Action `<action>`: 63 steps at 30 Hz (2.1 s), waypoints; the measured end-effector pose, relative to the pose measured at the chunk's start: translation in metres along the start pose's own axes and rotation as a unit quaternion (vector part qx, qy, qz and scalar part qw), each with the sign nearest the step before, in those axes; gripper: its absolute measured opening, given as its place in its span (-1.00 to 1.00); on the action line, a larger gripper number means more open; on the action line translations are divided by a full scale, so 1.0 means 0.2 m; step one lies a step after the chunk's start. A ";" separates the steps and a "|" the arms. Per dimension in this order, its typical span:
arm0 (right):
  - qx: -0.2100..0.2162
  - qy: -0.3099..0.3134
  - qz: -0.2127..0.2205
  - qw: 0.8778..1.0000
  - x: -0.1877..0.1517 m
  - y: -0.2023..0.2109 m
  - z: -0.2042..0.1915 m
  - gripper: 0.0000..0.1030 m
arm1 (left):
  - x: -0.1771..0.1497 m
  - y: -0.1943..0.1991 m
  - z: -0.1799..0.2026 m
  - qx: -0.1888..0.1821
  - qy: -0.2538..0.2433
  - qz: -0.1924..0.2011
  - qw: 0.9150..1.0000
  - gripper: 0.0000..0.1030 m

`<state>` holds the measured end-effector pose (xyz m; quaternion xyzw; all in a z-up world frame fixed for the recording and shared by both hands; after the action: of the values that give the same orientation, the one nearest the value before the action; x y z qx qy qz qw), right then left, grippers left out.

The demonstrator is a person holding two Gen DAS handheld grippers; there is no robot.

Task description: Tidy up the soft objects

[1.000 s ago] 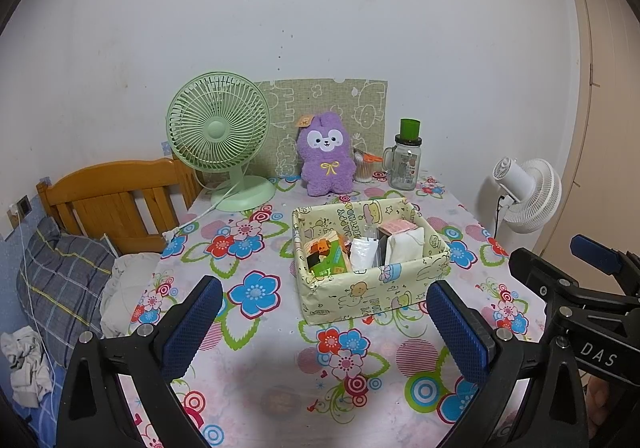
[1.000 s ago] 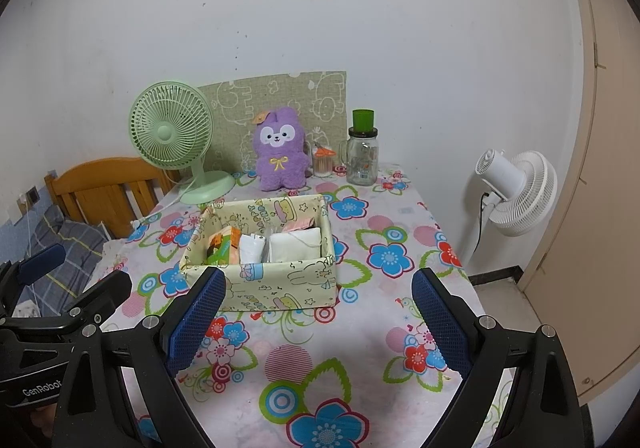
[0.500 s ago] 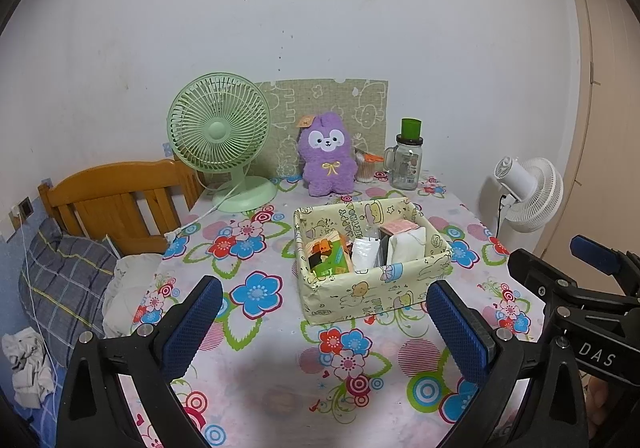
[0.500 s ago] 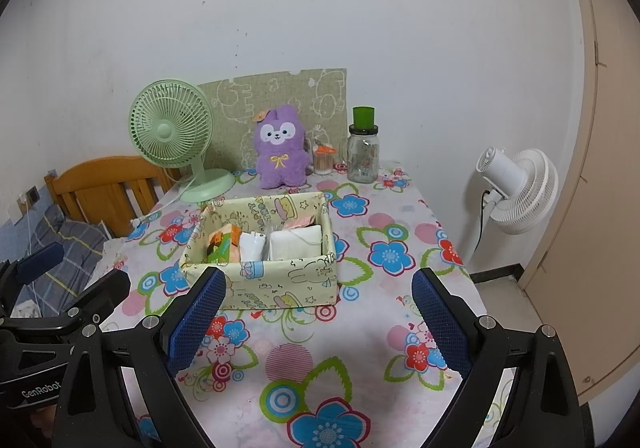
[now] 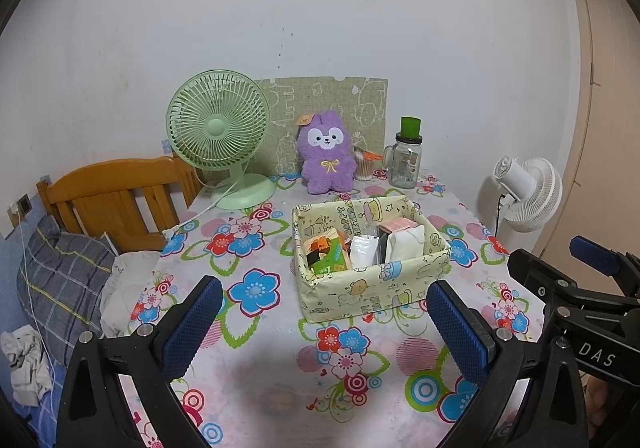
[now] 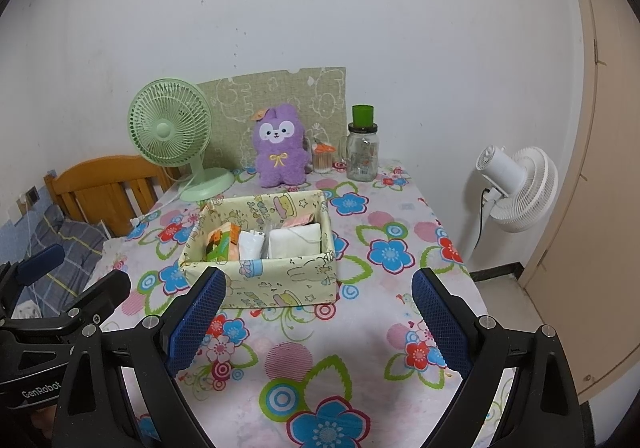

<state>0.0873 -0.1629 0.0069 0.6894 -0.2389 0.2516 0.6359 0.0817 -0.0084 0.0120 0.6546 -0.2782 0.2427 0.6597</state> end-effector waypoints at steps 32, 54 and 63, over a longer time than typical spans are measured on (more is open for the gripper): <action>-0.001 -0.001 0.003 1.000 0.00 -0.01 -0.01 0.86 | -0.01 -0.01 -0.01 -0.004 0.006 0.000 1.000 1.00; -0.001 0.004 0.005 1.000 0.01 0.00 0.00 0.86 | 0.01 0.00 0.00 -0.005 0.010 0.005 1.000 1.00; -0.003 0.002 0.010 1.000 0.02 0.01 0.00 0.86 | 0.01 0.00 -0.02 -0.006 0.012 0.009 1.000 1.00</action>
<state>0.0885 -0.1636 0.0104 0.6843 -0.2459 0.2585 0.6360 0.0828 -0.0051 0.0135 0.6455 -0.2773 0.2547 0.6645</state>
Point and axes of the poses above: each gripper's, at about its wrist camera, not at the fingertips, and y roughly against the way its jaws point, z to its right, x to its top, the point moved 8 cm from there along -y, roughly the way its jaws point, and after that the axes turned 14 degrees about -z, right-handed, at the moved point
